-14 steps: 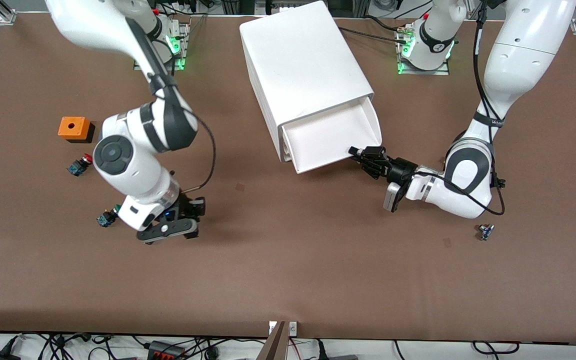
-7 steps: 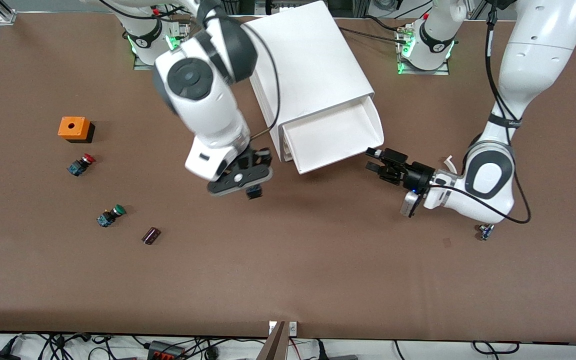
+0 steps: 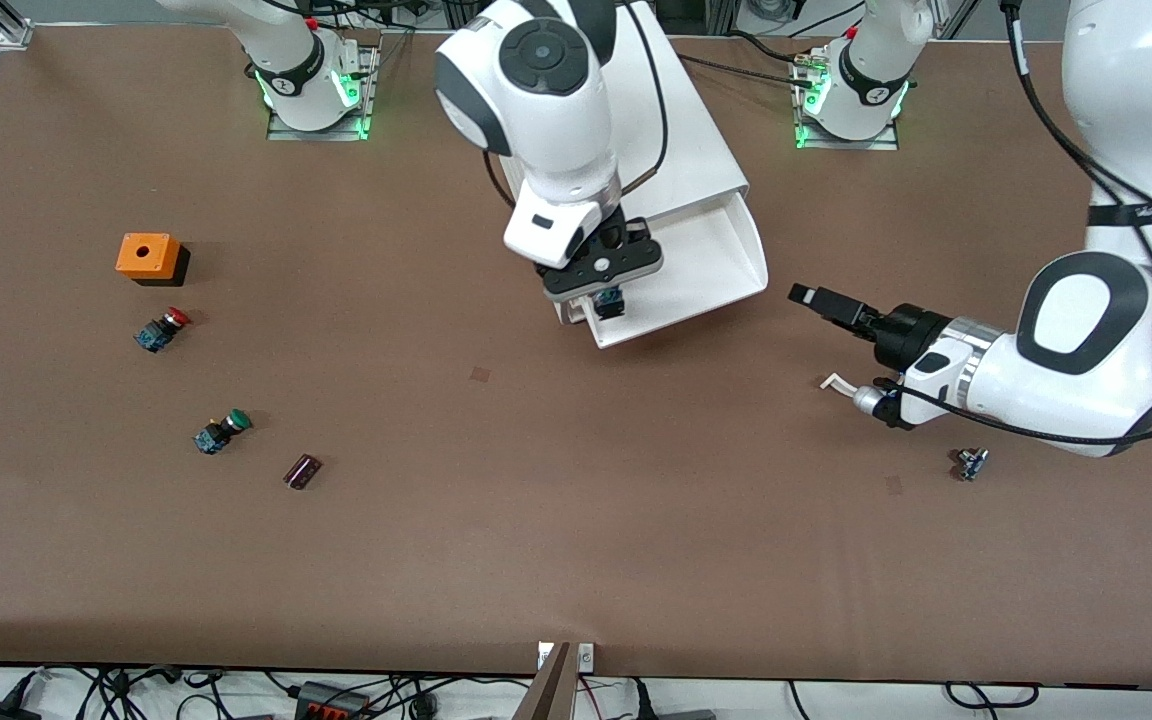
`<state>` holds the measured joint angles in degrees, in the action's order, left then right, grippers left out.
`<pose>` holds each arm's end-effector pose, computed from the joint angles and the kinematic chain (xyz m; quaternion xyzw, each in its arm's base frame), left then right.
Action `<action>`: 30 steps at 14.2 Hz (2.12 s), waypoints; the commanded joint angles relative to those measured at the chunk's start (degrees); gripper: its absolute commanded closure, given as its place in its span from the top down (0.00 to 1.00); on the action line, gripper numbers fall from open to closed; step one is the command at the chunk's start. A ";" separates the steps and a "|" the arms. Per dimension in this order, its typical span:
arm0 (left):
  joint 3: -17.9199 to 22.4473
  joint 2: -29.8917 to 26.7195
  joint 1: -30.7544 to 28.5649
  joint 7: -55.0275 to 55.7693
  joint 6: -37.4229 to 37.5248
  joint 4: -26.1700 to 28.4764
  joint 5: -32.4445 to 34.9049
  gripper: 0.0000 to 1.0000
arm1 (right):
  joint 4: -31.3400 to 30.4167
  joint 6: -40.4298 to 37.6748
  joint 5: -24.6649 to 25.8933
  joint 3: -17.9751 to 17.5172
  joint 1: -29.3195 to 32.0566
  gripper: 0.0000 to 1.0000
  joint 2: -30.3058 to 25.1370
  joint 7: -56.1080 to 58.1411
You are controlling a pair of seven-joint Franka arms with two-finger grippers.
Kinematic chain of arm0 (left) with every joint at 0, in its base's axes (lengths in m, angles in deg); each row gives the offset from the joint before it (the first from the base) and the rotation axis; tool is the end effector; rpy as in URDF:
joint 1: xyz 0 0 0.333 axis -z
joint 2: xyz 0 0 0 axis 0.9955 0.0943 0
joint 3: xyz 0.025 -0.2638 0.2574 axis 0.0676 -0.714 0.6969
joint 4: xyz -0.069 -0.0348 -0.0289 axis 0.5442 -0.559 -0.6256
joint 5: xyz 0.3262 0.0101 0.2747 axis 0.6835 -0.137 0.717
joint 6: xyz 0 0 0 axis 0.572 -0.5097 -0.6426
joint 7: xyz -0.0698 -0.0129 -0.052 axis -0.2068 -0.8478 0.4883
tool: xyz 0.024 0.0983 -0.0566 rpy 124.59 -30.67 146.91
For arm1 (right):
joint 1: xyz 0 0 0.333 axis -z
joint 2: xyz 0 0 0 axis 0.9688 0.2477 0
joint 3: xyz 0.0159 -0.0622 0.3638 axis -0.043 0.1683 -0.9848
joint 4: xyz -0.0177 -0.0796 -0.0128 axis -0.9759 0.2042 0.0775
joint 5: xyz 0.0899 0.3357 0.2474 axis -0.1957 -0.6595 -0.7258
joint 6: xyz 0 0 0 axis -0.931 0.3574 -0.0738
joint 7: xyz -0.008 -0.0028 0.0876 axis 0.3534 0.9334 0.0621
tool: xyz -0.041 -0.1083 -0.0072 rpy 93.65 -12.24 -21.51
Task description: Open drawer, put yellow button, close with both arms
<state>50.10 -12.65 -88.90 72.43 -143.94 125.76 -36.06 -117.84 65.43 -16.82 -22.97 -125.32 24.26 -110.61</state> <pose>0.6955 -0.1210 0.4263 0.8934 -0.0936 -0.2898 0.3304 0.5446 0.5959 0.5008 -0.9857 -0.1493 -0.0494 0.0612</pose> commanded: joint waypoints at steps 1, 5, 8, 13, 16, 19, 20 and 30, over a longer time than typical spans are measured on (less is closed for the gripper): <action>-0.37 0.23 1.06 4.94 1.71 -4.29 11.71 1.00 | 2.74 -1.25 -0.46 0.33 -2.28 0.00 1.77 -1.42; -0.37 -0.03 5.72 6.70 -3.54 -4.47 34.03 1.00 | 8.72 -0.20 -0.46 0.42 -3.69 0.00 7.48 -4.40; 0.24 0.14 6.43 6.35 -5.41 -6.21 36.89 1.00 | 8.99 0.07 -0.46 0.42 -4.22 0.00 8.45 -4.41; 0.78 2.87 4.50 6.70 -17.87 -9.56 36.72 1.00 | 8.91 1.13 -0.46 0.51 -4.48 0.00 10.30 -4.41; 0.78 2.69 4.32 7.05 -17.89 -9.22 36.63 1.00 | 8.90 1.65 -0.38 0.42 -5.18 0.28 11.09 -4.93; 0.78 2.69 4.14 7.76 -17.89 -8.95 36.54 1.00 | 8.99 1.57 -0.20 0.86 -5.18 1.00 10.92 -5.02; 0.78 2.69 4.05 7.76 -17.89 -8.86 36.54 1.00 | 8.99 1.48 -0.20 0.95 -5.18 1.00 10.65 -4.94; -2.03 -0.73 6.33 26.52 -25.26 -0.08 29.86 1.00 | 9.52 -6.60 -0.11 2.26 5.25 1.00 3.36 -4.06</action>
<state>49.61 -10.77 -84.12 90.53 -165.61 120.68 -5.79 -108.30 62.05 -16.78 -20.80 -123.86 29.38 -114.91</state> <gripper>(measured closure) 0.000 0.000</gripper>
